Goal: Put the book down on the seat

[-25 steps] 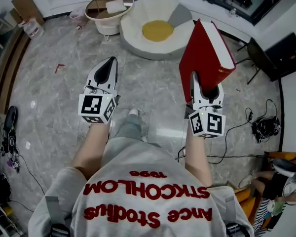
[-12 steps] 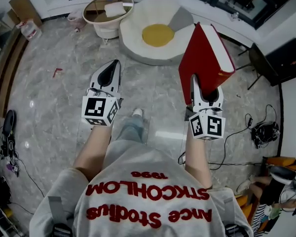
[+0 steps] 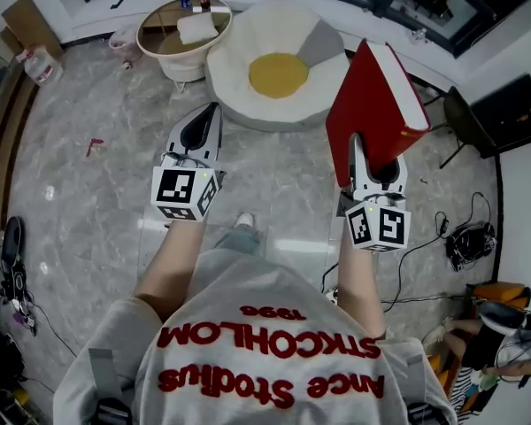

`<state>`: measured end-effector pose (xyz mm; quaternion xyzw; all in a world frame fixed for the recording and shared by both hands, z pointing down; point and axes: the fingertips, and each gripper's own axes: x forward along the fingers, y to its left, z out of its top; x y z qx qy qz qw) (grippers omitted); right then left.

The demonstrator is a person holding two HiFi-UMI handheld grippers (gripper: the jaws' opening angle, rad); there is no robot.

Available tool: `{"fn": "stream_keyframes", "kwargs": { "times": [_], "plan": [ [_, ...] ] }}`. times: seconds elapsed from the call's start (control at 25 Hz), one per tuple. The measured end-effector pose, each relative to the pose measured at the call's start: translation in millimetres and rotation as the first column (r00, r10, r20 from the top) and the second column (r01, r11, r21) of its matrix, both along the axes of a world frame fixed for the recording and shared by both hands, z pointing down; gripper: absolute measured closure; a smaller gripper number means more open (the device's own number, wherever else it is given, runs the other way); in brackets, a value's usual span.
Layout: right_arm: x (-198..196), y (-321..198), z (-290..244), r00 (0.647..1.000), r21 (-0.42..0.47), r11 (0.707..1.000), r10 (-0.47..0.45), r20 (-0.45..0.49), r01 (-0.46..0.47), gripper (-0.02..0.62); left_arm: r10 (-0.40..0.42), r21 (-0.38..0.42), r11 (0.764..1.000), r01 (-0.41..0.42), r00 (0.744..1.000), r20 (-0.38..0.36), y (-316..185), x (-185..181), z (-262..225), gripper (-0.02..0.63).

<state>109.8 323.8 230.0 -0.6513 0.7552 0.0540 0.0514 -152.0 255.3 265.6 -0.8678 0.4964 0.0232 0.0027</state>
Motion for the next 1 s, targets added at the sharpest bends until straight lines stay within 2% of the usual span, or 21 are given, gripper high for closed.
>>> {"fn": "stream_keyframes", "kwargs": {
  "times": [0.4, 1.0],
  "plan": [
    [-4.7, -102.1, 0.0, 0.999, 0.007, 0.999, 0.031, 0.009, -0.031, 0.330, 0.050, 0.002, 0.999, -0.050, 0.999, 0.017, -110.1, 2.8, 0.6, 0.592],
    [-16.2, -190.6, 1.5, 1.000, 0.012, 1.000, 0.021, 0.012, -0.022, 0.330, 0.058, -0.008, 0.998, -0.057, 0.998, 0.033, -193.8, -6.8, 7.2, 0.592]
  ]
}}
